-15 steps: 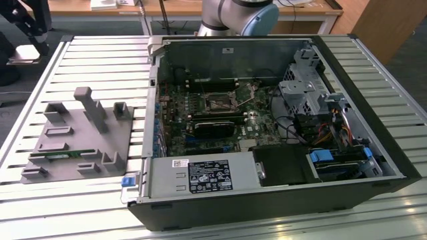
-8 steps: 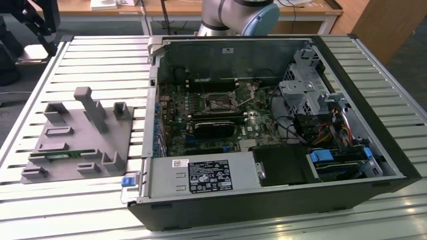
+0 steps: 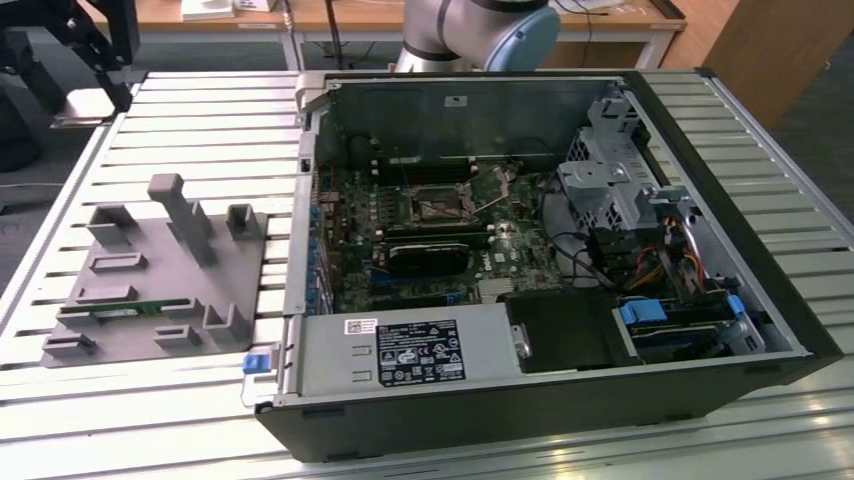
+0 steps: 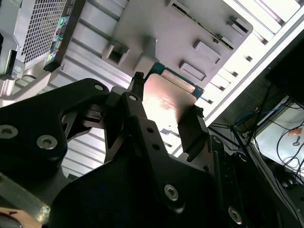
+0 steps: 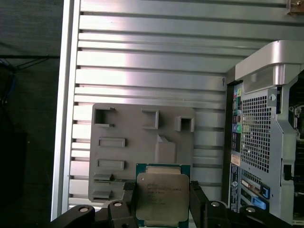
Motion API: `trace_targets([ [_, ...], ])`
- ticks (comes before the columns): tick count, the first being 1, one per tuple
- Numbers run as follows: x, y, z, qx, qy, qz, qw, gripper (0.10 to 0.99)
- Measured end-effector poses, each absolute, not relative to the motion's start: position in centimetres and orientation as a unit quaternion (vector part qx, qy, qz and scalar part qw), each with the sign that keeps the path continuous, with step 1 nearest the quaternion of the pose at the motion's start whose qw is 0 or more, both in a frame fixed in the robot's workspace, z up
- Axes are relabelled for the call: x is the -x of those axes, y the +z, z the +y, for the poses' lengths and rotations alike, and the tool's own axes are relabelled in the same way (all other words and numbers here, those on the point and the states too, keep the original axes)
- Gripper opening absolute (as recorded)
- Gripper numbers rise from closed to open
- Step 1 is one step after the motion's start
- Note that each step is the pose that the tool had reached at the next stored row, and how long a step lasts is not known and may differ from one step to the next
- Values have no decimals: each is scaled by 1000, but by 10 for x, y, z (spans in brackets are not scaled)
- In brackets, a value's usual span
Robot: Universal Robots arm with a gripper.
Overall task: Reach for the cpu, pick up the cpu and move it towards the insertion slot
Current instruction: 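Pick up the cpu and move it towards the insertion slot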
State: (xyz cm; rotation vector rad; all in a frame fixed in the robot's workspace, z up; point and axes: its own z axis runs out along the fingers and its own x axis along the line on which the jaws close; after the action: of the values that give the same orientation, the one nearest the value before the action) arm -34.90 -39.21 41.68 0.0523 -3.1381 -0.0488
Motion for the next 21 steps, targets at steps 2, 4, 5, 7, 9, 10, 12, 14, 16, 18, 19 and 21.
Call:
trace_targets([
  [2, 346, 417, -392, -17, -16, -1000, 1, 541],
  [4, 343, 417, -392, -17, -16, -1000, 1, 541],
  [5, 341, 417, -392, -17, -16, -1000, 1, 541],
  [7, 337, 417, -392, -17, -16, -1000, 1, 541],
  [9, 333, 417, -391, -17, -16, -1000, 1, 541],
  [10, 331, 417, -391, -17, -16, -1000, 1, 541],
  [12, 326, 417, -391, -17, -16, -1000, 1, 541],
  [14, 322, 417, -391, -17, -16, -1000, 1, 541],
  [16, 318, 417, -391, -17, -16, -1000, 1, 541],
  [18, 315, 417, -391, -17, -16, -1000, 1, 541],
  [19, 313, 417, -391, -17, -16, -1000, 1, 541],
  [21, 309, 417, -391, -17, -16, -1000, 1, 541],
])
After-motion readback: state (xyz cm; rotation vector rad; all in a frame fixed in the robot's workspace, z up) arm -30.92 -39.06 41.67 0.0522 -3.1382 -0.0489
